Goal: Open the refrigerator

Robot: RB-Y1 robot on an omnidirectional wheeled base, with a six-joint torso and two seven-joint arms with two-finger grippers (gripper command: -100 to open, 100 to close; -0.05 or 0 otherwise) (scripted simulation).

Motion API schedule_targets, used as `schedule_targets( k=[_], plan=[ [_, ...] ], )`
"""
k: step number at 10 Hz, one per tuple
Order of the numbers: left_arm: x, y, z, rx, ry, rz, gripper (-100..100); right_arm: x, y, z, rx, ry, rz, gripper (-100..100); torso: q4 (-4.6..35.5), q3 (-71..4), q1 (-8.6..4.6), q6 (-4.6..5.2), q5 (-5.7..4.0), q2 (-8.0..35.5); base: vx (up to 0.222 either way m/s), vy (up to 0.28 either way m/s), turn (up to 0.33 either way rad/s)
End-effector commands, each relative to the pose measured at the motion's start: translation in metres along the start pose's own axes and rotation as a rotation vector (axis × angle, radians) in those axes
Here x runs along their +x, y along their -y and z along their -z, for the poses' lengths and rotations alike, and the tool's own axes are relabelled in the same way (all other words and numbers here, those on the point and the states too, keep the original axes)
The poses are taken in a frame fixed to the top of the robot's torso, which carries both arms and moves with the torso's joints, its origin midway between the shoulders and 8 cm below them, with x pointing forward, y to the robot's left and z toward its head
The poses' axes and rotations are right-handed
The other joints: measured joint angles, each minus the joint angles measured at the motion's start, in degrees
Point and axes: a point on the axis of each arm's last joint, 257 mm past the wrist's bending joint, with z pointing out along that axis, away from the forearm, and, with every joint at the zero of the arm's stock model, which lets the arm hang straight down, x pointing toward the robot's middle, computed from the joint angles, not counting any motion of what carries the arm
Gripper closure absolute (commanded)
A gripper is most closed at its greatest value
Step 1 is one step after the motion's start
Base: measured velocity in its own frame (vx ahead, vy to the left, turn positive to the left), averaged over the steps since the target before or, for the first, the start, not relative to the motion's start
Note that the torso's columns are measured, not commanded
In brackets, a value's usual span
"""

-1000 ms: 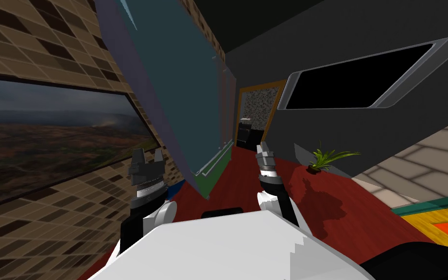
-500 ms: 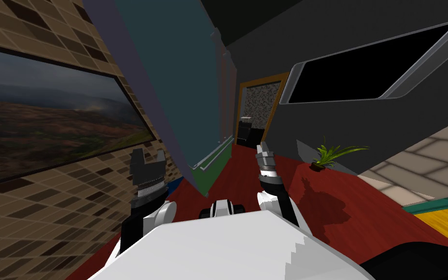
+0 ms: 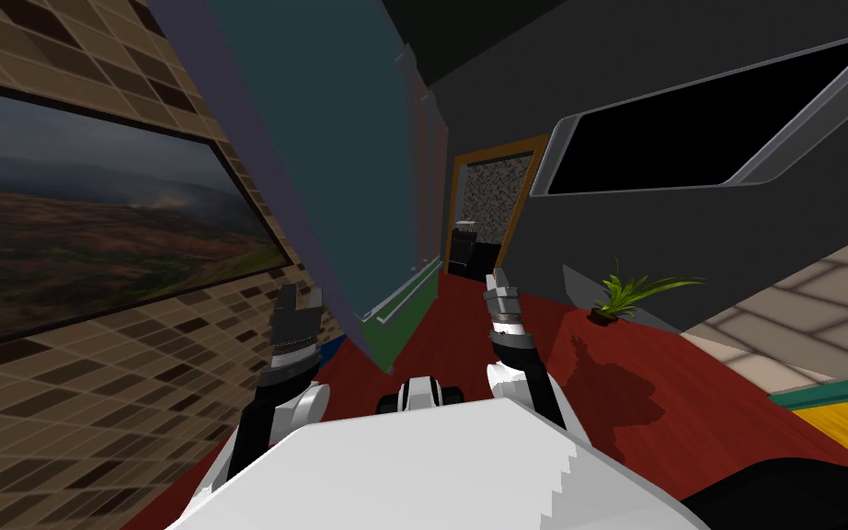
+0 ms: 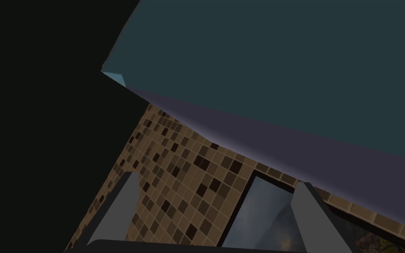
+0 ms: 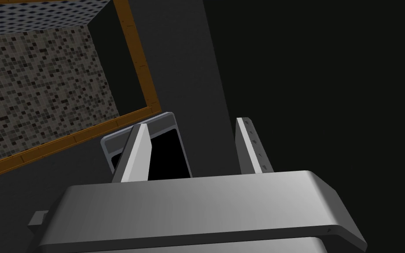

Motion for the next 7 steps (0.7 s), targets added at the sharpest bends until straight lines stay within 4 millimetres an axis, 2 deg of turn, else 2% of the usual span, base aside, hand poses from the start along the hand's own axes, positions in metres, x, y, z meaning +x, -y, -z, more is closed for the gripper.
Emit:
schedule_targets(
  k=[1, 3, 5, 6, 7],
  plan=[
    [0.003, -0.025, 0.010, -0.039, -0.045, -0.025, -100, 0.000, 0.000, 0.000, 0.000, 0.000, 0.000, 0, 0.0, 0.0, -0.01, 0.00, 0.00, 0.0, 0.035, -0.031, 0.010],
    [0.004, -0.036, 0.014, -0.057, -0.058, -0.034, -100, 0.000, 0.000, 0.000, 0.000, 0.000, 0.000, 0, 0.0, 0.0, 0.00, 0.00, 0.00, 0.0, 0.030, -0.028, 0.006],
    [0.005, -0.057, 0.022, -0.090, -0.077, -0.052, -100, 0.000, 0.000, 0.000, 0.000, 0.000, 0.000, 0, 0.0, 0.0, 0.02, 0.00, 0.01, 0.0, 0.029, -0.030, 0.007],
    [0.004, -0.060, 0.024, -0.097, -0.078, -0.053, -100, 0.000, 0.000, 0.000, 0.000, 0.000, 0.000, 0, 0.0, 0.0, -0.01, 0.00, 0.00, 0.0, 0.026, -0.022, 0.007],
    [0.004, -0.072, 0.030, -0.119, -0.085, -0.061, -100, 0.000, 0.000, 0.000, 0.000, 0.000, 0.000, 0, 0.0, 0.0, 0.02, 0.00, 0.00, 0.0, 0.032, -0.024, 0.007]
  ],
)
